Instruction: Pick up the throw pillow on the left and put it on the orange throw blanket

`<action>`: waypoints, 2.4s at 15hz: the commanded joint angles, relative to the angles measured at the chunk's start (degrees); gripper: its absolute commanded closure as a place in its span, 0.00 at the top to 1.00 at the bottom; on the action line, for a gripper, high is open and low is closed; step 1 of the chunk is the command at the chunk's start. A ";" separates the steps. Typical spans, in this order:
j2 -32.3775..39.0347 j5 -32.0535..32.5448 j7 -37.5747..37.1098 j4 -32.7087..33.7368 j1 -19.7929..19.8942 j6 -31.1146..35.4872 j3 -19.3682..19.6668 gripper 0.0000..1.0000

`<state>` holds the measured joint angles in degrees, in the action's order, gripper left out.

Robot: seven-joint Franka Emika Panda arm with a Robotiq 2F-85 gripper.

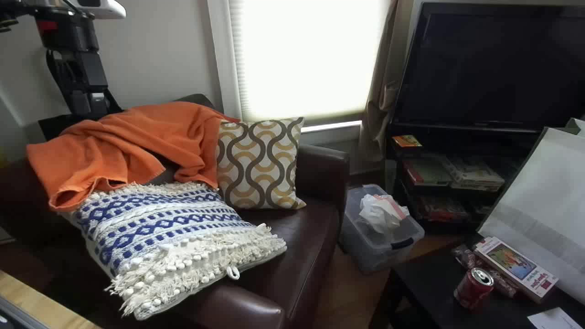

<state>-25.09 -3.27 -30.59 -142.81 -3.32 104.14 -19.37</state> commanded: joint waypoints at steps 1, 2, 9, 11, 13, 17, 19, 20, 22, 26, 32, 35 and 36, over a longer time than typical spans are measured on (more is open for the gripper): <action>0.20 0.49 -0.45 0.10 -1.31 -0.12 1.23 1.00; 0.20 0.49 -0.45 0.09 -1.31 -0.12 1.23 1.00; 0.20 0.49 -0.45 0.09 -1.31 -0.12 1.23 1.00; 0.20 0.49 -0.45 0.09 -1.31 -0.12 1.23 1.00; 0.20 0.49 -0.45 0.09 -1.31 -0.12 1.23 1.00; 0.20 0.49 -0.45 0.09 -1.31 -0.12 1.23 1.00; 1.92 1.74 -0.23 2.40 -0.96 0.02 1.28 1.00; 3.43 2.69 0.21 4.44 -0.64 -0.17 1.42 1.00; 5.78 4.89 0.19 7.70 -0.04 0.12 1.67 1.00; 12.18 7.92 -0.06 14.61 1.04 2.30 3.72 1.00; 27.46 8.58 2.95 26.23 1.59 12.47 9.78 1.00; 35.35 6.63 1.48 32.99 1.13 14.69 12.86 1.00; 38.16 6.22 1.50 35.55 0.96 15.13 13.82 1.00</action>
<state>4.67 4.30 -28.38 -115.23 -1.56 118.68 -7.97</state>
